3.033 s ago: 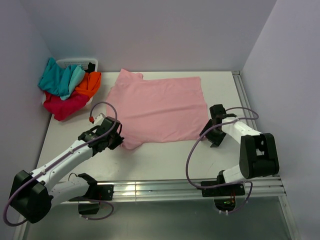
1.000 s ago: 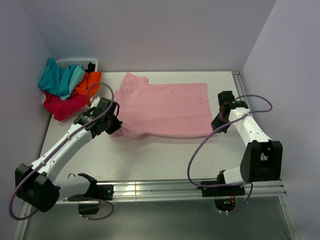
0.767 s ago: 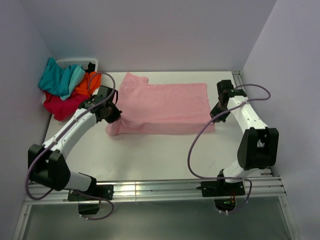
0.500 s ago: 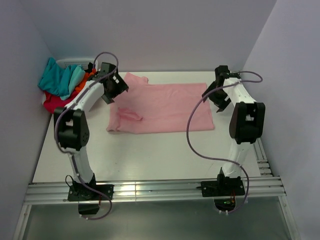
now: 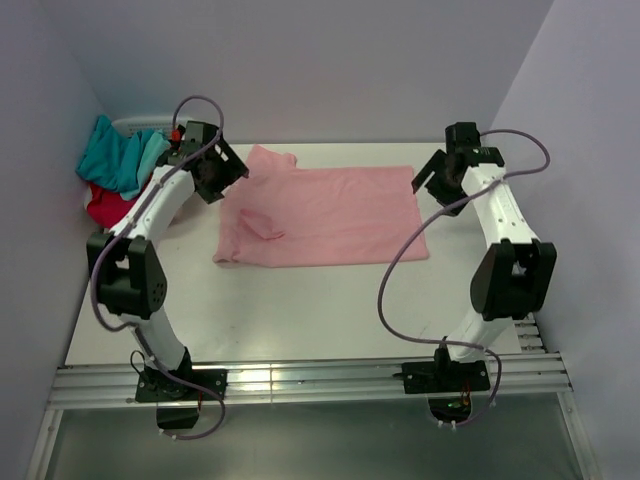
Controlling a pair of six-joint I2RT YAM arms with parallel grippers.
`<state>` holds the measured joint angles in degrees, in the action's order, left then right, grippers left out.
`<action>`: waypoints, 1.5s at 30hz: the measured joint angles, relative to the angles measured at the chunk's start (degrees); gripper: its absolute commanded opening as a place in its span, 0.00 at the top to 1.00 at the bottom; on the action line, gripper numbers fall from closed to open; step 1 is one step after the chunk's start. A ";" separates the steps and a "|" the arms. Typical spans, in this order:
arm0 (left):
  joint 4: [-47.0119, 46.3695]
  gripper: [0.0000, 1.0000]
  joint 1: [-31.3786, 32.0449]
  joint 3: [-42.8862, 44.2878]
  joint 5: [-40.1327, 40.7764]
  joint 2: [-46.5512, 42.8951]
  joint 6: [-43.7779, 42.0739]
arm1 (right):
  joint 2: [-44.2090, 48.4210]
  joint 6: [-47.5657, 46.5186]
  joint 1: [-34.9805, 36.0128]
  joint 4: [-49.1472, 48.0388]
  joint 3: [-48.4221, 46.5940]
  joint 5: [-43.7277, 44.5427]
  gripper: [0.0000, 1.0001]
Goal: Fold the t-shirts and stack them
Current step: Fold the flattened tshirt in 1/3 of the way
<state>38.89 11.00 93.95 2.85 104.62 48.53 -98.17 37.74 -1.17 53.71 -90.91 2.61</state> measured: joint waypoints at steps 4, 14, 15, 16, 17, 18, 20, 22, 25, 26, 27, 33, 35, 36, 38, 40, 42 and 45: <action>-2.69 0.77 2.49 -13.40 -0.81 -9.88 0.92 | 7.50 -0.26 0.00 -0.57 8.15 -1.05 0.96; -5.64 1.00 5.92 -20.22 -3.96 -0.90 0.68 | 7.76 -0.76 0.02 0.83 13.73 0.92 1.00; -5.79 1.00 6.14 -20.15 -4.28 0.11 0.68 | 7.76 -0.79 0.02 1.01 13.70 1.20 1.00; -5.77 1.00 6.32 -19.93 -4.57 0.98 0.68 | 7.74 -0.79 0.02 1.20 13.70 1.46 1.00; -5.79 1.00 6.43 -19.52 -4.79 1.95 0.68 | 7.74 -0.79 0.02 1.46 13.68 1.77 1.00; -5.90 1.00 6.54 -18.99 -4.92 2.80 0.68 | 7.74 -0.79 0.02 1.68 13.66 2.16 1.00; -6.08 1.00 6.67 -17.94 -5.05 3.93 0.68 | 7.72 -0.79 0.02 2.21 13.53 2.80 1.00; -6.25 1.00 6.67 -17.22 -5.03 4.44 0.70 | 7.69 -0.79 0.02 2.97 13.27 3.56 1.00; -6.60 1.00 6.67 -16.81 -4.96 4.63 0.68 | 7.69 -0.76 0.02 3.50 13.20 4.68 1.00; -6.62 1.00 6.64 -16.65 -4.92 4.81 0.70 | 7.67 -0.76 0.02 3.72 13.20 5.07 1.00; -6.56 1.00 6.67 -16.44 -4.85 5.11 0.68 | 7.67 -0.76 0.02 3.91 13.20 5.35 1.00; -5.79 1.00 6.67 -15.17 -4.26 6.64 0.90 | 6.93 -0.76 0.02 4.96 12.81 6.75 1.00; -5.70 1.00 6.69 -15.96 -4.11 5.81 1.18 | 6.47 -0.76 0.02 5.09 12.48 7.30 1.00; -5.25 1.00 6.71 -16.28 -4.02 5.35 1.38 | 6.29 -0.76 0.02 5.07 12.39 7.45 1.00; -4.87 1.00 6.84 -16.61 -3.34 4.61 1.73 | 5.90 -0.76 0.02 5.05 12.26 7.54 1.00; -4.81 1.00 6.88 -16.96 -2.91 4.07 1.81 | 5.42 -0.74 0.02 5.07 12.22 7.54 1.00; -4.83 1.00 6.88 -17.44 -2.75 3.85 1.92 | 5.03 -0.74 0.02 5.07 12.17 7.61 1.00; -4.33 1.00 6.88 -17.88 -2.51 3.89 1.95 | 4.59 -0.76 0.02 5.07 12.17 7.93 1.00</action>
<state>34.57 17.89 76.07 0.34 108.51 50.48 -93.58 36.97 -1.15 58.78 -78.74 10.55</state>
